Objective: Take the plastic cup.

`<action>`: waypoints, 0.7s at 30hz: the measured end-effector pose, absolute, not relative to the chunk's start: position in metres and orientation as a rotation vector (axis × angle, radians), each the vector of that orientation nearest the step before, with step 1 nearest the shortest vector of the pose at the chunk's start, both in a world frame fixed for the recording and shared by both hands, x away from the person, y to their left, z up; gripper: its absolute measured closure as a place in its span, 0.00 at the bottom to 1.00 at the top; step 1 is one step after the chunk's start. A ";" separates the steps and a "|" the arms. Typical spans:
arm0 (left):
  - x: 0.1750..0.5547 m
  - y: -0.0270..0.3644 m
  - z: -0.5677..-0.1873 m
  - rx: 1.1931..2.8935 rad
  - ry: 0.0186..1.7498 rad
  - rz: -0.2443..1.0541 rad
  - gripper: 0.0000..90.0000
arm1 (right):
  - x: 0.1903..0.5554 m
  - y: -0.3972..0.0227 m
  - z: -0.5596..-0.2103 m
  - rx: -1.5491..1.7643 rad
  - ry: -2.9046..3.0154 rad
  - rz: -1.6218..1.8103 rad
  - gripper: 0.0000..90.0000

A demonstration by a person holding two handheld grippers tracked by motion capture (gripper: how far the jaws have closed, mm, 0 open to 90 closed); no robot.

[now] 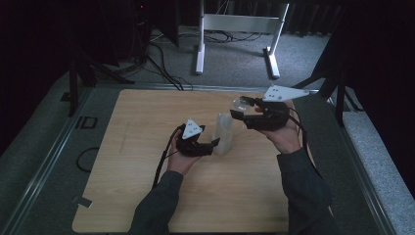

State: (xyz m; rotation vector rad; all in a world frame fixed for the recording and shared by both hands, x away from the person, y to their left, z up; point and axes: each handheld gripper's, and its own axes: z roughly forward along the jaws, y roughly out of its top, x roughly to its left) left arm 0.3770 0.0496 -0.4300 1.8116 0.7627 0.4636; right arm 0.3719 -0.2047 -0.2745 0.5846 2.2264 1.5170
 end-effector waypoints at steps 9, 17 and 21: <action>0.368 0.064 -0.424 1.789 0.730 0.452 0.33 | 0.365 -0.213 -0.282 0.607 2.238 1.509 0.46; 0.358 0.075 -0.419 1.772 0.702 0.429 0.37 | 0.357 -0.219 -0.287 0.603 2.247 1.513 0.46; 0.355 0.081 -0.419 1.761 0.704 0.410 0.38 | 0.352 -0.221 -0.290 0.601 2.252 1.508 0.46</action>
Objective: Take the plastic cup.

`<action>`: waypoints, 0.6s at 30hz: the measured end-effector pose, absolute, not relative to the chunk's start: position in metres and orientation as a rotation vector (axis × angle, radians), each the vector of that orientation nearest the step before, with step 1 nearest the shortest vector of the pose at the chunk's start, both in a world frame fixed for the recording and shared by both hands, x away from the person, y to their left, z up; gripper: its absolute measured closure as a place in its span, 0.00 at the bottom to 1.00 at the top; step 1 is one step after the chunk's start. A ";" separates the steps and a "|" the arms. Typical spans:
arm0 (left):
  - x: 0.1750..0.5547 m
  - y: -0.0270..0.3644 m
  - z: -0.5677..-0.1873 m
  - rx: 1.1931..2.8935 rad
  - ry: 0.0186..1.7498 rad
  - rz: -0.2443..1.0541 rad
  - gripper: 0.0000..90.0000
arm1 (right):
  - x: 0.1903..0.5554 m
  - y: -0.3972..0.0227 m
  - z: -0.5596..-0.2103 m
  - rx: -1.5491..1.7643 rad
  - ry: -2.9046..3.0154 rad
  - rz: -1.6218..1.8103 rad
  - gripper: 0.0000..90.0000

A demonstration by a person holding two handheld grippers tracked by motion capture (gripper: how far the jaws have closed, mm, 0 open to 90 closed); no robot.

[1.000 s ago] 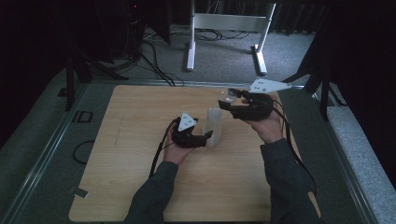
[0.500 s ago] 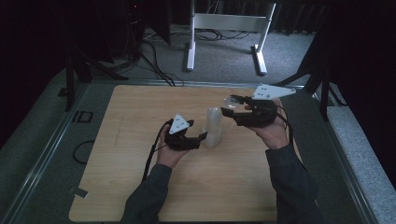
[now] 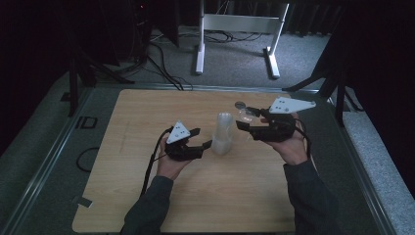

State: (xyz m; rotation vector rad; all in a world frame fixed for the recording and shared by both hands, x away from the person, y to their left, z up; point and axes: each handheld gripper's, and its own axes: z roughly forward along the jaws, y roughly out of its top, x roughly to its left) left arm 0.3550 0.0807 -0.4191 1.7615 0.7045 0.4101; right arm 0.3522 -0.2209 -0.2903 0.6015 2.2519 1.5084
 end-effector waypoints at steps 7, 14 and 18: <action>0.350 0.091 -0.420 1.744 0.678 0.367 0.42 | 0.347 -0.221 -0.302 0.616 2.277 1.506 0.46; 0.345 0.097 -0.424 1.740 0.645 0.360 0.44 | 0.347 -0.219 -0.311 0.629 2.293 1.499 0.46; 0.344 0.099 -0.428 1.740 0.637 0.349 0.42 | 0.349 -0.219 -0.319 0.644 2.305 1.497 0.46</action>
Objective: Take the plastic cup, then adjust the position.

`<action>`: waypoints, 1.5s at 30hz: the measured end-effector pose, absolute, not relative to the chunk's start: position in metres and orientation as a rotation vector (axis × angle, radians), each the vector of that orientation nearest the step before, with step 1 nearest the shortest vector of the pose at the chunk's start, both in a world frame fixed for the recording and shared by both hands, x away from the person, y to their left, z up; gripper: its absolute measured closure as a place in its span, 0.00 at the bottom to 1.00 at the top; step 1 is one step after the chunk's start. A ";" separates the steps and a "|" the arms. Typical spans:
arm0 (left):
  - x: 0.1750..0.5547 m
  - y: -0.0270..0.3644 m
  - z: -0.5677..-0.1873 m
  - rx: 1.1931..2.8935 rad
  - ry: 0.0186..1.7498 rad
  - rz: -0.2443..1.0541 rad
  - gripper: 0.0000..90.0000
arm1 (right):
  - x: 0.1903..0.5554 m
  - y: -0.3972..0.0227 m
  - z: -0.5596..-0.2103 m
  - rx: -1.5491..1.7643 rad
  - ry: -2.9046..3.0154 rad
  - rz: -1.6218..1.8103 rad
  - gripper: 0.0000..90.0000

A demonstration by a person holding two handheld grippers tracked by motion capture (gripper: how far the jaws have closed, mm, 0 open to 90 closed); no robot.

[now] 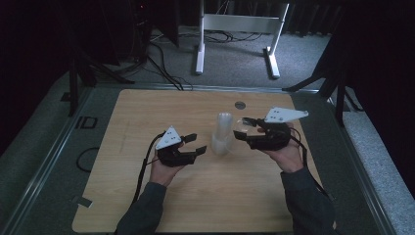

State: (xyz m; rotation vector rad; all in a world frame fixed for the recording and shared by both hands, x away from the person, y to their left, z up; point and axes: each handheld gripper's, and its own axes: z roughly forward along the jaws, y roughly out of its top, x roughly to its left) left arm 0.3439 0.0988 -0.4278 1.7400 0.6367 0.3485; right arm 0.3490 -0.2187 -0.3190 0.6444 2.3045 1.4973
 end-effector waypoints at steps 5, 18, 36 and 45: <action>0.341 0.102 -0.431 1.721 0.641 0.350 0.42 | 0.349 -0.217 -0.325 0.650 2.315 1.495 0.46; 0.336 0.101 -0.435 1.753 0.663 0.325 0.40 | 0.350 -0.214 -0.336 0.673 2.327 1.505 0.46; 0.324 0.088 -0.432 1.793 0.649 0.309 0.26 | 0.350 -0.207 -0.345 0.676 2.349 1.501 0.45; 0.323 0.080 -0.432 1.797 0.631 0.310 0.22 | 0.350 -0.200 -0.351 0.676 2.370 1.508 0.45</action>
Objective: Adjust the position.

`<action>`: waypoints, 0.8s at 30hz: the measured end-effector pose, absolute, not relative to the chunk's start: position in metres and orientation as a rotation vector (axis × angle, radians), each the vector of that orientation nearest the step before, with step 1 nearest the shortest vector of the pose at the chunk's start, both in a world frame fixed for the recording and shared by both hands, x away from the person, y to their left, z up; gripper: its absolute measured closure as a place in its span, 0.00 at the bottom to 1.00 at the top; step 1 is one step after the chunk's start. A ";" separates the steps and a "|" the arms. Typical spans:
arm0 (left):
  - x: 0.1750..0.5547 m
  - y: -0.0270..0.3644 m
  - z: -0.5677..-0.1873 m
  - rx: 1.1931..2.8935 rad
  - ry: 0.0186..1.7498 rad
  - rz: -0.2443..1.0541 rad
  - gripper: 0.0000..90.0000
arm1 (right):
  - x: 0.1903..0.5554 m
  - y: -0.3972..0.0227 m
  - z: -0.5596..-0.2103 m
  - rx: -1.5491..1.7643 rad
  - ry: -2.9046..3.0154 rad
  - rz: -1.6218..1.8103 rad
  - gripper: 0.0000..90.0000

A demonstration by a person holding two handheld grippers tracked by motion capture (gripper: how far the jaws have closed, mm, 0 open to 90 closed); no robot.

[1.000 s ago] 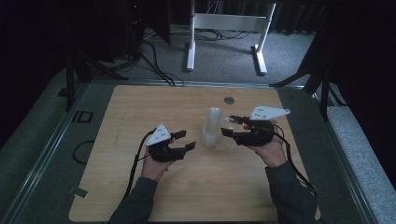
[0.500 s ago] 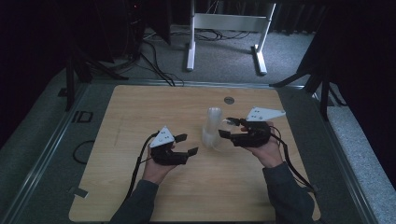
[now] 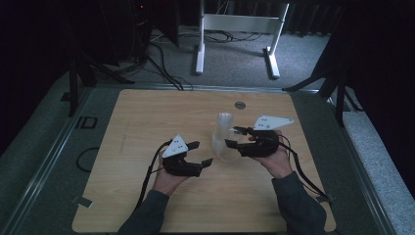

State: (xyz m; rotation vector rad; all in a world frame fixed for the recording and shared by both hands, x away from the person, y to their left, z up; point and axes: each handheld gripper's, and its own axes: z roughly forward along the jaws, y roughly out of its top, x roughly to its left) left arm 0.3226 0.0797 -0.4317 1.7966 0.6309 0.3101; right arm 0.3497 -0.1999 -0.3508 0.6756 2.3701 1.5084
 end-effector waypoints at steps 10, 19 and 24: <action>0.320 0.069 -0.427 1.783 0.598 0.309 0.19 | 0.348 -0.193 -0.356 0.691 2.376 1.544 0.45; 0.319 0.058 -0.425 1.768 0.571 0.325 0.19 | 0.348 -0.191 -0.359 0.706 2.373 1.565 0.46; 0.320 0.054 -0.425 1.769 0.561 0.328 0.19 | 0.348 -0.191 -0.359 0.714 2.362 1.589 0.46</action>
